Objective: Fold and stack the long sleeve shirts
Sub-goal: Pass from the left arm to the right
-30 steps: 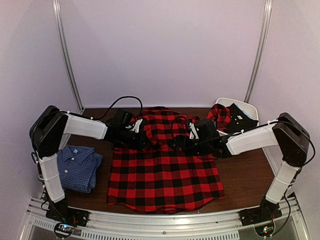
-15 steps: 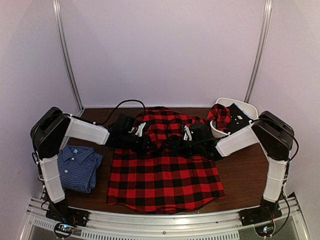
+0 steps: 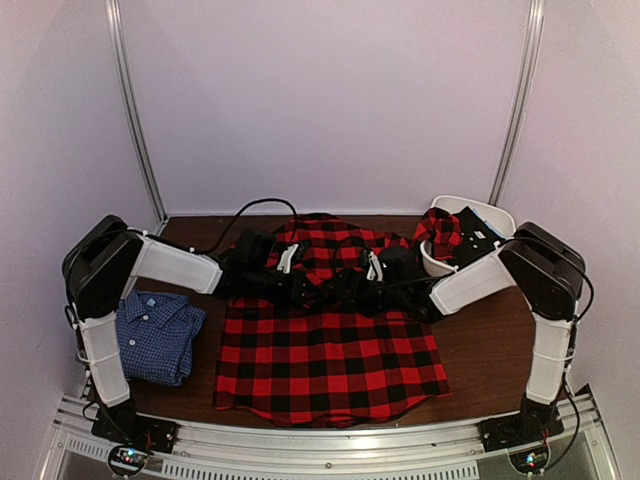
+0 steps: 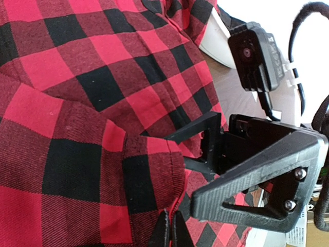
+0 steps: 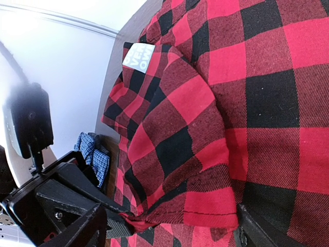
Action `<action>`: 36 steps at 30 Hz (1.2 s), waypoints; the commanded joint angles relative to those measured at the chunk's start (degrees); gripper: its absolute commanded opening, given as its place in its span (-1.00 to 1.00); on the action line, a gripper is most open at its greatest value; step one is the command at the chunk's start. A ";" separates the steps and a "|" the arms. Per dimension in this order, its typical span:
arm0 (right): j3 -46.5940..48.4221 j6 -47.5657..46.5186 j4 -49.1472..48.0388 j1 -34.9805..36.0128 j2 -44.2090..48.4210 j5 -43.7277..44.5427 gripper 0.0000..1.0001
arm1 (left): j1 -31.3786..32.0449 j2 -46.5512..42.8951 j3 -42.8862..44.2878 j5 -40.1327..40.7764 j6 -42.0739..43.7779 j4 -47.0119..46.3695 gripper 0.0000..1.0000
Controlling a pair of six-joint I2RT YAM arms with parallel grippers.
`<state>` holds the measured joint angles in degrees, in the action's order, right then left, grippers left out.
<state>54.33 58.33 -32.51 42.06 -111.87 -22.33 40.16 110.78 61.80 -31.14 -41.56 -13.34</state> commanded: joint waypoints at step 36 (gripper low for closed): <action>7.17 -13.43 14.15 -1.97 5.49 4.19 -1.00 | 1.79 -9.14 2.51 14.02 2.97 18.32 -0.37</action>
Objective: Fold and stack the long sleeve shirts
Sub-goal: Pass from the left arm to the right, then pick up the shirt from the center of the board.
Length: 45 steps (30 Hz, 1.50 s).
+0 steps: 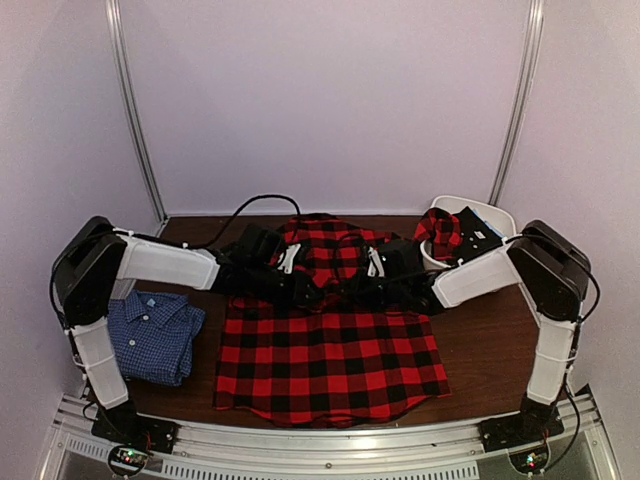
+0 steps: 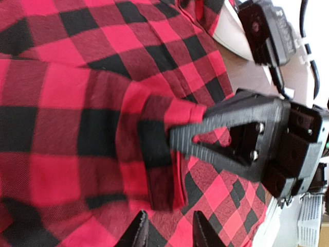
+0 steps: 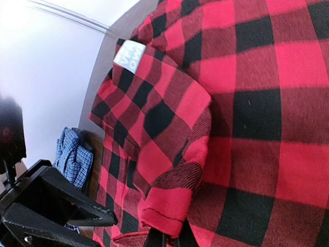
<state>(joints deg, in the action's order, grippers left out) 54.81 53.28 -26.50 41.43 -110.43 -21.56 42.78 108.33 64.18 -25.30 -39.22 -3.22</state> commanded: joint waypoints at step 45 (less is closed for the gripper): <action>55.83 -33.50 40.46 -10.76 -9.18 0.16 -1.00 | 15.18 -55.28 -41.34 22.33 -33.26 40.96 -0.31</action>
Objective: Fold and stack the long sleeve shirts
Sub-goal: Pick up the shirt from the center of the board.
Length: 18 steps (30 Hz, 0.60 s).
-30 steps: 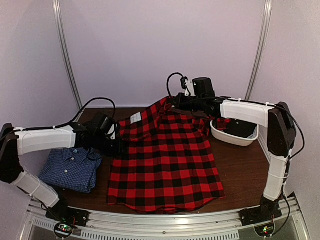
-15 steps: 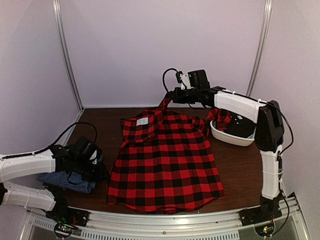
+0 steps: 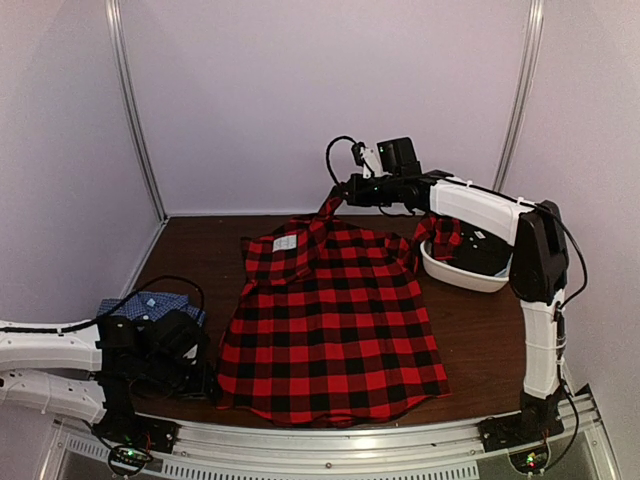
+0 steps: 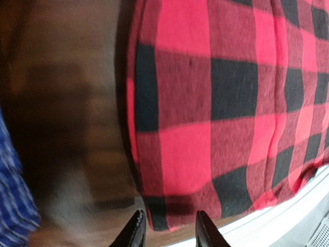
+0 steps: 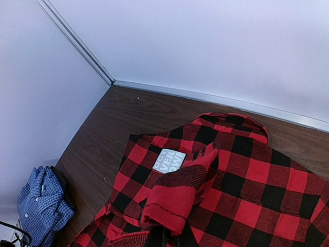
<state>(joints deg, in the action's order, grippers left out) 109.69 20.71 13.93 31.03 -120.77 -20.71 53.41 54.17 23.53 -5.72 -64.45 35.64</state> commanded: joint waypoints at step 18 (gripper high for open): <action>-2.02 -0.89 -1.03 -0.36 3.72 -1.56 -1.00 | 11.10 4.37 1.00 9.58 -16.53 3.03 -0.45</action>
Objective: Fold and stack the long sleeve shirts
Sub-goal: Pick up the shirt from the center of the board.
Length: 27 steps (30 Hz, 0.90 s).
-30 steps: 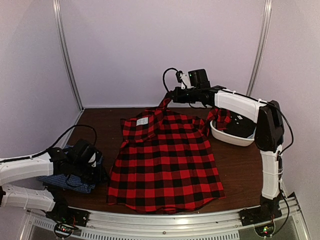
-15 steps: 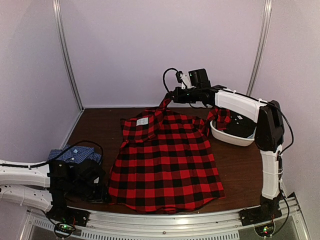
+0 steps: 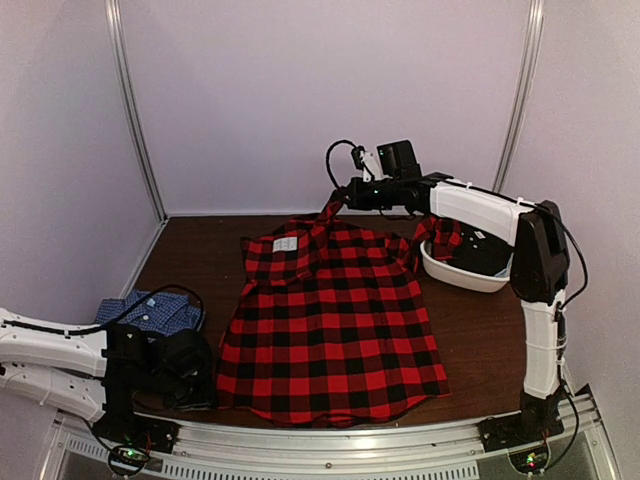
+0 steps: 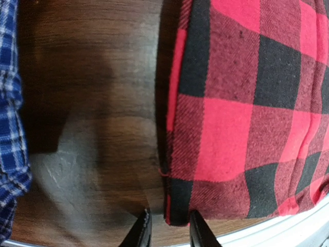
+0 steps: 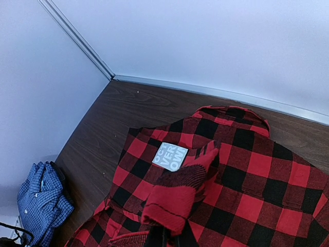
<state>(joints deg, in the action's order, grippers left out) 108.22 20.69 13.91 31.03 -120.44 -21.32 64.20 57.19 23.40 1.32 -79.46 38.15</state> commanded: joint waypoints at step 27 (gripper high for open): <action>9.93 -2.32 0.05 -1.77 1.14 -2.60 -1.00 | 2.15 1.04 11.87 11.29 0.38 18.28 -1.00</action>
<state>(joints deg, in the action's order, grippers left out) 115.24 19.22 14.35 30.46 -119.42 -22.92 66.11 57.67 32.93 10.92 -82.98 54.13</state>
